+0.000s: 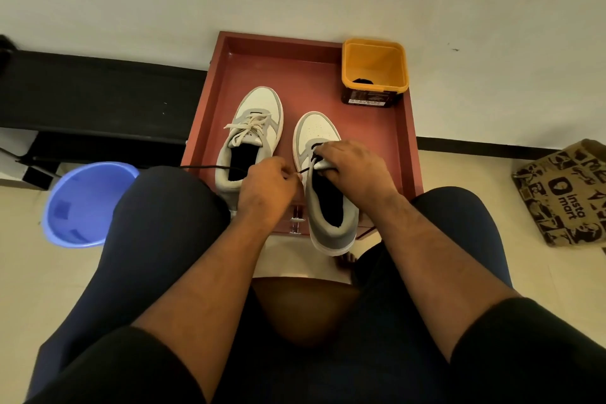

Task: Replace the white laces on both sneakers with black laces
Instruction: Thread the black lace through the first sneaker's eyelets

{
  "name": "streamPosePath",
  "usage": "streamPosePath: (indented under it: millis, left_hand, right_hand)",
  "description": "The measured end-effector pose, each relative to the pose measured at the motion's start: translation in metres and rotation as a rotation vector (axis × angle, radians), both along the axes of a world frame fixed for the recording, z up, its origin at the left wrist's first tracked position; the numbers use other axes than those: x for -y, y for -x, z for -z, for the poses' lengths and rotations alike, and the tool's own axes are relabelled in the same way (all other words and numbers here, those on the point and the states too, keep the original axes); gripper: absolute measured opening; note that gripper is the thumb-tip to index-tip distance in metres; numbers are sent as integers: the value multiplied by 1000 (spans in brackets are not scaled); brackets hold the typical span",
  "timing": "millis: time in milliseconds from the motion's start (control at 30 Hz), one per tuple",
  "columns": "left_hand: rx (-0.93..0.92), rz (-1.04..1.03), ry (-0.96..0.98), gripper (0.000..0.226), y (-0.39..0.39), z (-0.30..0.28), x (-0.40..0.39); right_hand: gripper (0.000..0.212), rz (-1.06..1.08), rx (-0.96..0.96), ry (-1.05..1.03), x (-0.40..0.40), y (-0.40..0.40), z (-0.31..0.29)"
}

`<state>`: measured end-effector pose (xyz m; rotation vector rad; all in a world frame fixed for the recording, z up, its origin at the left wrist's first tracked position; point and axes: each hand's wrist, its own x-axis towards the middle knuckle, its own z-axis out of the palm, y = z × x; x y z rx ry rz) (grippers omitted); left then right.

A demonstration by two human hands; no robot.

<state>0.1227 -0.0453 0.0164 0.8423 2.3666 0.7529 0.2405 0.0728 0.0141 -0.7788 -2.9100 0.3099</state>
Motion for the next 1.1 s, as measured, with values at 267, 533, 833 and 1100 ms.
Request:
streamPosePath:
  millis: [267, 533, 833, 1100]
  left_hand:
    - [-45, 59, -158, 45, -8, 5, -5]
    - [11, 4, -251, 23, -12, 12, -8]
    - [-127, -1, -271, 23, -15, 8, 2]
    - [545, -351, -127, 42, -26, 11, 1]
  right_hand:
    - [40, 100, 18, 125, -10, -13, 4]
    - [27, 105, -9, 41, -4, -10, -4]
    - [23, 158, -63, 249, -12, -20, -3]
    - [63, 334, 35, 473, -13, -34, -17]
